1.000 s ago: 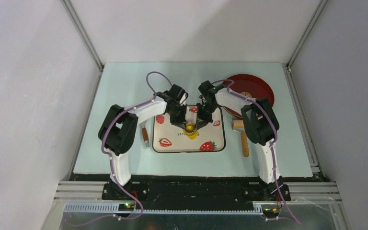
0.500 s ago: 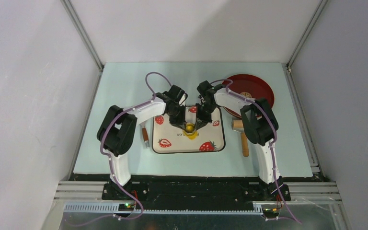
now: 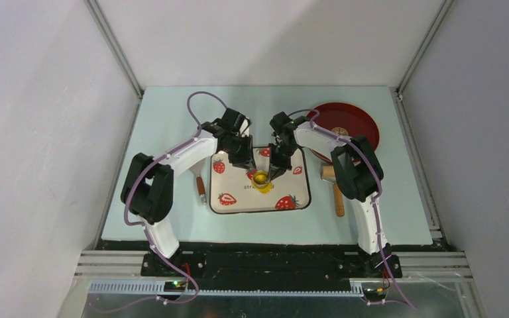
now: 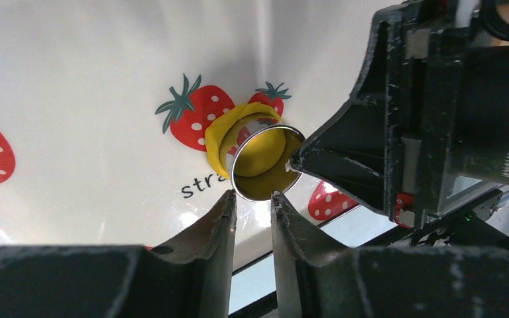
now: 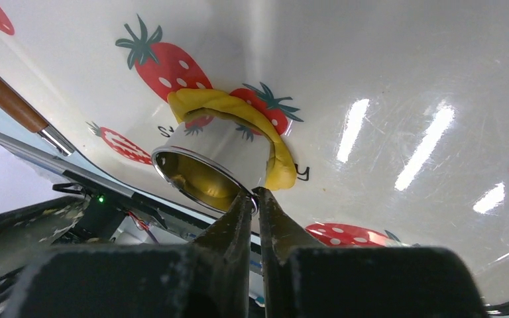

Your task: Roll out the dumpling wrappers from the dough

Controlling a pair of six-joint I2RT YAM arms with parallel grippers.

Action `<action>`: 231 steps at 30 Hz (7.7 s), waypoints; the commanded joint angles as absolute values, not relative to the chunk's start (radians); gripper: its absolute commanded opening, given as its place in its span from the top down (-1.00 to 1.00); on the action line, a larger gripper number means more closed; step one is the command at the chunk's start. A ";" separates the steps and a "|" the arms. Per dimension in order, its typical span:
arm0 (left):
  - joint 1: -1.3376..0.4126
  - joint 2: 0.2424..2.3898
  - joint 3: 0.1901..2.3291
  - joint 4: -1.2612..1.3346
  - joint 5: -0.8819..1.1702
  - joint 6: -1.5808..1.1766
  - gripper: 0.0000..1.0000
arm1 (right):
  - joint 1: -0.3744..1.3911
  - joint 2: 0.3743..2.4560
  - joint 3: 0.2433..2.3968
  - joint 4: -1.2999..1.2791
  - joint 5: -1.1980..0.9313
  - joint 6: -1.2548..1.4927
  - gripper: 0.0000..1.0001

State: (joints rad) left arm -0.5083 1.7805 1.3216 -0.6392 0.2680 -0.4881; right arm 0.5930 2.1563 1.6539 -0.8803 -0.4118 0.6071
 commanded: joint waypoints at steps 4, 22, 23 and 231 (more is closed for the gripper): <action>-0.483 1.703 1.298 -0.640 0.275 -0.473 0.39 | 0.625 2.193 1.626 -0.894 -0.422 0.583 0.49; -0.474 1.673 1.226 -0.636 0.247 -0.448 0.42 | 0.604 2.014 1.602 -0.885 -0.431 0.592 -0.20; -0.472 1.668 1.219 -0.633 0.241 -0.447 0.42 | 0.602 1.990 1.584 -0.881 -0.430 0.592 -0.24; -0.259 1.790 0.781 -0.281 0.807 -0.580 0.21 | 0.906 1.831 1.181 -0.064 -0.367 0.717 -0.69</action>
State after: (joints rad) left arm -0.2504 1.7596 0.7670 -0.2966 0.8452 -0.5838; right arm 0.9096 1.8866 1.1828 -0.1162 -0.3672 0.7250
